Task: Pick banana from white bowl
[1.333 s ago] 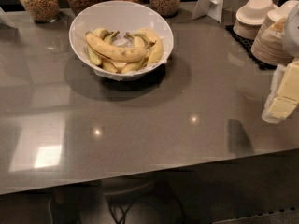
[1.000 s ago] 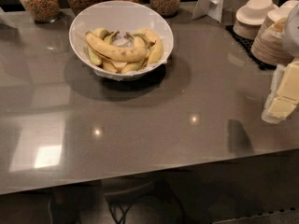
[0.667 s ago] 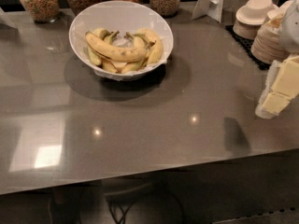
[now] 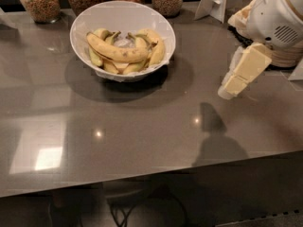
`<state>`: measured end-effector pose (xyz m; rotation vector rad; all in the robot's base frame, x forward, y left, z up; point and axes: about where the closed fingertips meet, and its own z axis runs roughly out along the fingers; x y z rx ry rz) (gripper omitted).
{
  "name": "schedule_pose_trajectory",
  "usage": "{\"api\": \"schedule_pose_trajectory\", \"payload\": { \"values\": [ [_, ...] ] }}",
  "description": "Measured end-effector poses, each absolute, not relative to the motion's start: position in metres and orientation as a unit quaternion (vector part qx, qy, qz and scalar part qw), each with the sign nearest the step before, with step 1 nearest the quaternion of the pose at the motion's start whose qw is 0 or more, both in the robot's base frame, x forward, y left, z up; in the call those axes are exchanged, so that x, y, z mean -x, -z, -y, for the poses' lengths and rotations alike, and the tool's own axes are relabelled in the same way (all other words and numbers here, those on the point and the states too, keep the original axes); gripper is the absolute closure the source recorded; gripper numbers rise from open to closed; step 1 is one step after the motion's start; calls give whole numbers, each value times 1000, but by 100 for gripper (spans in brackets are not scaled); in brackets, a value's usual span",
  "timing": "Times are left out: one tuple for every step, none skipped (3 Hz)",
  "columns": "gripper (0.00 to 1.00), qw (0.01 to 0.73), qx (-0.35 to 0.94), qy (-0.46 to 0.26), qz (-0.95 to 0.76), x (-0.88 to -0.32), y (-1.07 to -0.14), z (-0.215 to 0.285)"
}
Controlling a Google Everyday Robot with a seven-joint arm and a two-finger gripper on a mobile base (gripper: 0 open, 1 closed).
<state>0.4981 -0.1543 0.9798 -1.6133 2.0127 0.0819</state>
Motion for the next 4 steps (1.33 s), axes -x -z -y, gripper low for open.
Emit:
{"api": "schedule_pose_trajectory", "payload": {
  "values": [
    [0, 320, 602, -52, -730, -530, -982, 126],
    [0, 355, 610, -71, -705, -561, -983, 93],
    [0, 371, 620, -90, -686, -589, -981, 57],
    [0, 379, 636, -114, -662, -612, -978, 6]
  ]
}}
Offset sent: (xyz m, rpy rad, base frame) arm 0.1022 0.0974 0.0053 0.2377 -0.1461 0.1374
